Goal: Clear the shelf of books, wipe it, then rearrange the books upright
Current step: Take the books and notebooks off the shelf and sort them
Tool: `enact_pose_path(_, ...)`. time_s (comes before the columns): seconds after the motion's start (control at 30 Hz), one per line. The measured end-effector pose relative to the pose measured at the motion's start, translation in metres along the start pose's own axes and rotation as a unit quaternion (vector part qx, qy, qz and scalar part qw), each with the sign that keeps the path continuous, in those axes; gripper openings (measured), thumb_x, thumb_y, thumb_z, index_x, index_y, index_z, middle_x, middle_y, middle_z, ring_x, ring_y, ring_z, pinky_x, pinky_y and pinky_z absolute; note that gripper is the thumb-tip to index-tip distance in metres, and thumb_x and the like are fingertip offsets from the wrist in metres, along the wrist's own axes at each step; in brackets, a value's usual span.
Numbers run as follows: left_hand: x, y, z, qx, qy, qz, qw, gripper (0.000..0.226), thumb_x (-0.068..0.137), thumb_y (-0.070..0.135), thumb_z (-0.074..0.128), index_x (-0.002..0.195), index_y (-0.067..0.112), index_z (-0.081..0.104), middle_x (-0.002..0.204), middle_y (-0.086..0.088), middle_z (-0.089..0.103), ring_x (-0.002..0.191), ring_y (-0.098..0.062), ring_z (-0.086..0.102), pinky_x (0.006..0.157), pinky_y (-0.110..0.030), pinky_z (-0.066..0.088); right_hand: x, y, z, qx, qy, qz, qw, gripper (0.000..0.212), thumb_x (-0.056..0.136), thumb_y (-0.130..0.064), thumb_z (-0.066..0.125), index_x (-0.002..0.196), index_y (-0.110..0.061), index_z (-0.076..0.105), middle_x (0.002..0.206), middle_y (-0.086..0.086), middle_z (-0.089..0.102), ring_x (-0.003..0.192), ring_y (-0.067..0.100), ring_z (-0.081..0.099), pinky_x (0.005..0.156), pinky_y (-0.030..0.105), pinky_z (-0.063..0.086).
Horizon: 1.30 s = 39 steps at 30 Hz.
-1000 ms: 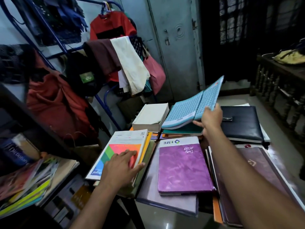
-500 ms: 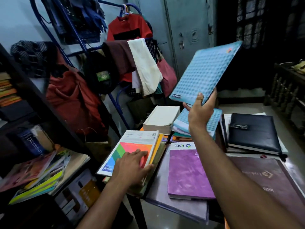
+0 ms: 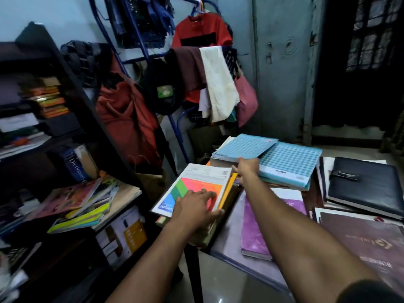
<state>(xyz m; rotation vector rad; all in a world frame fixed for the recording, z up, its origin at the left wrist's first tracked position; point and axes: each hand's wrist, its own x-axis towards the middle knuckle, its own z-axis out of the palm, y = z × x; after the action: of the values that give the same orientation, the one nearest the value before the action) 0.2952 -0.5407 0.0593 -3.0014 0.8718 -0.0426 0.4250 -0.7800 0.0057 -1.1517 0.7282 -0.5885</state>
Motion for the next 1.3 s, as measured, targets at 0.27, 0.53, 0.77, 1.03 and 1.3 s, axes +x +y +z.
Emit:
enact_pose_path(0.27,-0.006,-0.004,-0.002,-0.072,0.002,0.005,0.997,0.066,0.089,0.073,0.05,0.142,0.035,0.044,0.143,-0.005,0.056,0.126,-0.031,0.053,0.102,-0.042,0.043,-0.073,-0.035,-0.021,-0.129,0.032,-0.015,0.991,0.058,0.076,-0.029,0.064,0.128,-0.005,0.056,0.135,0.02,0.054,0.112,0.04,0.062,0.092,0.046,0.056)
enact_pose_path(0.53,-0.089,-0.144,-0.016,-0.234,0.226,-0.043,0.945,0.037,0.094,0.033,0.064,0.127,0.016,0.065,0.128,-0.004,0.066,0.119,-0.019,0.059,0.103,-0.03,0.043,-0.295,-0.011,0.043,-0.066,-0.27,-0.283,0.918,0.022,0.088,-0.013,0.062,0.11,-0.018,0.061,0.107,0.003,0.068,0.098,0.011,0.062,0.091,0.022,0.047)
enact_pose_path(0.77,-0.187,-0.304,0.037,-0.001,0.109,-0.312,0.944,0.088,0.088,0.058,0.064,0.158,0.03,0.021,0.164,-0.005,0.022,0.149,-0.028,0.025,0.121,-0.046,0.023,-0.385,0.107,0.13,-0.281,-0.501,-0.264,0.775,0.029,0.089,-0.006,0.063,0.118,-0.013,0.062,0.11,0.004,0.066,0.105,0.019,0.062,0.088,0.024,0.046)
enact_pose_path(1.03,-0.141,-0.327,0.044,-0.018,0.142,-0.232,0.962,0.078,0.092,0.053,0.06,0.156,0.035,0.019,0.159,-0.002,0.026,0.132,-0.034,0.039,0.093,-0.048,0.052,-0.354,0.122,0.194,-0.29,-0.369,-0.045,0.882,0.049,0.089,-0.007,0.064,0.134,-0.004,0.043,0.123,0.019,0.056,0.099,0.031,0.064,0.083,0.038,0.055)
enact_pose_path(1.3,-0.128,-0.351,0.065,-0.27,0.245,-0.2,0.909,0.084,0.092,0.021,0.072,0.156,0.036,0.02,0.167,0.011,-0.005,0.145,-0.023,0.034,0.102,-0.045,0.045,-0.342,0.087,0.23,-0.018,-0.354,0.128,0.926,0.037,0.098,0.009,0.046,0.134,0.0,0.05,0.108,0.023,0.07,0.075,0.024,0.075,0.067,0.03,0.063)
